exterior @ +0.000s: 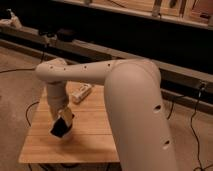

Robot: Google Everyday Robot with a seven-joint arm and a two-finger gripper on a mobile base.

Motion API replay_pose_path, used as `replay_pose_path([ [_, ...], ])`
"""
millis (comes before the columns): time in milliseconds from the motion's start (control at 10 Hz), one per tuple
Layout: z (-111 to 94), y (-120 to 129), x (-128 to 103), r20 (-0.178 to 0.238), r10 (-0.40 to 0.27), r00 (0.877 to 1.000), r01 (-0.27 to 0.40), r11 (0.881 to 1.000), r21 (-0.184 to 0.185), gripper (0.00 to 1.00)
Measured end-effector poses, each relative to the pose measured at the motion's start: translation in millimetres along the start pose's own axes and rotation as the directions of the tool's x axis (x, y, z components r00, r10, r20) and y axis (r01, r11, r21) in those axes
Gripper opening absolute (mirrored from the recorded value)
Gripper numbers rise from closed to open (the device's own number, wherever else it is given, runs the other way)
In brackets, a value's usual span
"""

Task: Place the eraser in the ceramic cup

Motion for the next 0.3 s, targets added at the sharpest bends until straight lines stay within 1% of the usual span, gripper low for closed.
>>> replay_pose_path([
  [300, -1.9, -2.1, -2.0, 0.005, -0.009, 1.0, 0.009, 1.0, 0.008, 0.8],
])
